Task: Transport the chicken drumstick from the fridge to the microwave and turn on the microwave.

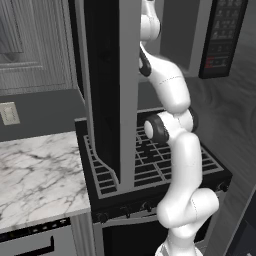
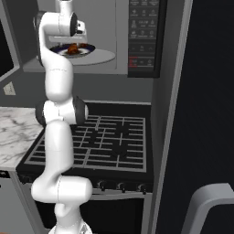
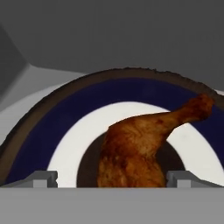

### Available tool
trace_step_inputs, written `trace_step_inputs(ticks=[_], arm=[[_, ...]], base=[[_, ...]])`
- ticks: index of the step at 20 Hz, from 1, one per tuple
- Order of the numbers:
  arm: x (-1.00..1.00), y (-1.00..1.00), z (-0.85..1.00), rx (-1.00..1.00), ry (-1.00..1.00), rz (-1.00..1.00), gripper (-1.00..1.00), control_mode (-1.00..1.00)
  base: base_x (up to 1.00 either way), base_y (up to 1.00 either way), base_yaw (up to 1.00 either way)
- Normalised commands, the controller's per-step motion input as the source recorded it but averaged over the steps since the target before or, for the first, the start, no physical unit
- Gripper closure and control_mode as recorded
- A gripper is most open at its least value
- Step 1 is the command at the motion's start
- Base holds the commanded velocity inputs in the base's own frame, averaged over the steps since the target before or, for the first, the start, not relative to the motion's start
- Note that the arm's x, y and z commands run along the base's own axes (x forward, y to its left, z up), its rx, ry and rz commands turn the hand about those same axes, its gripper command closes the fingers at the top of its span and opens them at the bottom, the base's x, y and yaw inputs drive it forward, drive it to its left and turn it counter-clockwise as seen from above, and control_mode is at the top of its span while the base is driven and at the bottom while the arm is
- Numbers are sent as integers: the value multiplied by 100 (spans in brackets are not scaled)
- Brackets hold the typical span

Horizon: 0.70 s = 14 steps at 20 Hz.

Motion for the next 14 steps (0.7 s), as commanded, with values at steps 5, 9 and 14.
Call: trace_step_inputs(ticks=[5, 9, 14], arm=[[-10, 0, -17, 0, -7, 1, -100, -100], [-9, 0, -20, 0, -11, 0, -100, -100], [0, 0, -6, 0, -15, 0, -100, -100]], base=[[0, 0, 0], [0, 0, 0], [0, 0, 0]])
